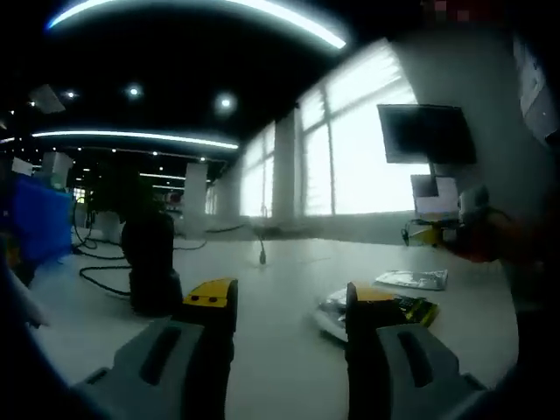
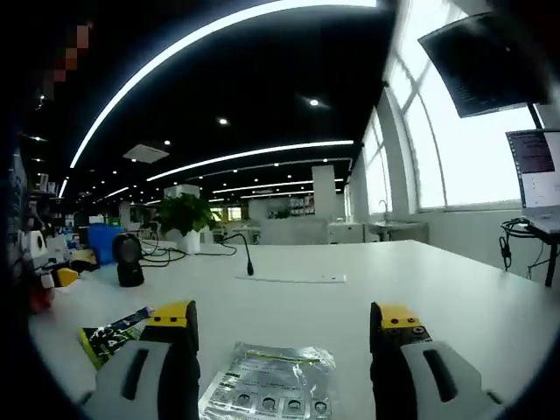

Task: Clip sheet goods on table flip sheet goods clip sheet goods scan sheet goods put sheet goods back to table

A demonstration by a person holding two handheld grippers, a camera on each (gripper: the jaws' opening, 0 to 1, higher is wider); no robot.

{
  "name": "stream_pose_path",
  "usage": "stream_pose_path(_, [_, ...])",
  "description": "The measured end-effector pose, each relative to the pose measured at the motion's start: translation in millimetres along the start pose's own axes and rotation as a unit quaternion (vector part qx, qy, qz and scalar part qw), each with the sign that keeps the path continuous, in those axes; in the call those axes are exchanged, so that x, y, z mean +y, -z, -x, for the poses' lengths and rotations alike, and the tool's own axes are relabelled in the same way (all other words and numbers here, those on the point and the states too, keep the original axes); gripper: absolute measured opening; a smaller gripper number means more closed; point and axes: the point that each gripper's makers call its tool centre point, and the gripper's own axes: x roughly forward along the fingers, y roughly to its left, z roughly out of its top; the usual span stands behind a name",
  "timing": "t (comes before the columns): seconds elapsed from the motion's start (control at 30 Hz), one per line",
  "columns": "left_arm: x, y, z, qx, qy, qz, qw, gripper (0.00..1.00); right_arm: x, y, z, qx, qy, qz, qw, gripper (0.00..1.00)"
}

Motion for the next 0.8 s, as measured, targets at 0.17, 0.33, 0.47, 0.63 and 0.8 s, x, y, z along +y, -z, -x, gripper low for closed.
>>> stream_pose_path(0.17, [-7.3,14.4,-3.4,0.033,0.029,0.021,0.9988,0.4,2.0,-9.1,9.4,0.044,-0.022,0.046,0.9978,0.77])
stream_pose_path(0.33, [-17.8,8.5,-3.0,0.022,0.051,0.015,0.9983,0.39,-2.3,-14.5,23.7,0.044,-0.022,0.085,0.9952,0.74])
stream_pose_path(0.47, [-24.2,-3.1,2.1,-0.003,0.057,-0.004,0.9984,0.39,1.7,2.6,20.9,0.056,-0.046,0.031,0.9969,0.73])
stream_pose_path(0.63, [-21.6,-0.7,2.3,0.004,0.055,0.005,0.9985,0.4,21.5,13.3,20.3,0.082,-0.105,0.053,0.9896,0.73])
stream_pose_path(0.8, [-16.6,-8.4,5.5,-0.016,0.051,0.031,0.9981,0.4,35.7,40.1,19.1,0.13,-0.19,0.095,0.9685,0.73])
